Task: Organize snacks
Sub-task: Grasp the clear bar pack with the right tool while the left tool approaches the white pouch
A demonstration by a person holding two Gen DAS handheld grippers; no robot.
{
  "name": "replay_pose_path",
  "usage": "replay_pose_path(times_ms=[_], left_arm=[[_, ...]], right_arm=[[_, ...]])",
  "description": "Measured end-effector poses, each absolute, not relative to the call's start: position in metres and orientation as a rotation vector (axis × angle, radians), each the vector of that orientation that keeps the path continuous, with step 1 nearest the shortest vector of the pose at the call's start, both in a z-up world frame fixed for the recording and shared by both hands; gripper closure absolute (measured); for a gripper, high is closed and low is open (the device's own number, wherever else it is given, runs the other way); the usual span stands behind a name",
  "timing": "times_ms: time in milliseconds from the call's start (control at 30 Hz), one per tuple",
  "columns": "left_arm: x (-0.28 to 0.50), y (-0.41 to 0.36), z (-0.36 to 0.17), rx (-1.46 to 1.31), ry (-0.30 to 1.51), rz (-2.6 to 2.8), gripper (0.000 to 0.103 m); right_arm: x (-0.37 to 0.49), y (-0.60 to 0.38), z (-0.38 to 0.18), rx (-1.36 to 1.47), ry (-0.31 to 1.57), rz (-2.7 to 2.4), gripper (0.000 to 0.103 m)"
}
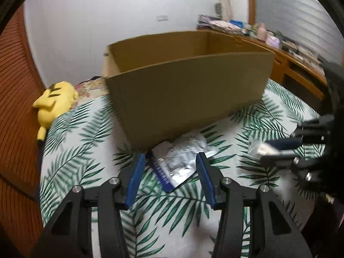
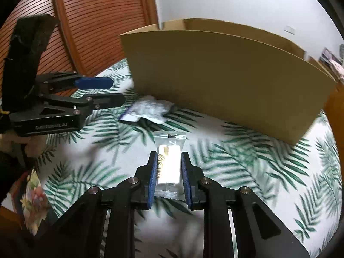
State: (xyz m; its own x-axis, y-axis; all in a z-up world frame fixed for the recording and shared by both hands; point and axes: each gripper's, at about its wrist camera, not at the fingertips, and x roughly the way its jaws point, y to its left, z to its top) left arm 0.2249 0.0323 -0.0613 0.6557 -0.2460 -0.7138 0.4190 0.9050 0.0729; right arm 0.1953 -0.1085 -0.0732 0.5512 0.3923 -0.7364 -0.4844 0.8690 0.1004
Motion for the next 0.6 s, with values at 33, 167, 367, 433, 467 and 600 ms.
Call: replay_pose_path(times_ms=[33,167,367,433,467,600], left_arm=[[0.227,0.028,-0.062,0.253,0.774,-0.396,0.054],[0.238,0.013,-0.069,0.294,0.815,-0.47,0.054],[0.248,0.001,-0.076,0.358,0.853,-0.521,0.054],[0.251,-0.001,-0.079,0.368,0.867,-0.534,0.054],[0.252,-0.003,-0.081,0.378,0.875,-0.534,0.053],[0.253,-0.008,-0.083,0.418,0.865,-0.544,0.052]], right_arm=[[0.194,-0.116,-0.074,-0.117,0.839,0.502,0.083],[0.192,-0.138,-0.077,-0.084,0.838,0.457,0.083],[0.197,-0.15,-0.085,-0.071,0.845,0.436,0.083],[0.199,-0.15,-0.088,-0.068,0.848,0.439,0.083],[0.199,-0.151,-0.088,-0.059,0.846,0.444,0.083],[0.2,-0.15,-0.087,-0.043,0.846,0.456,0.083]])
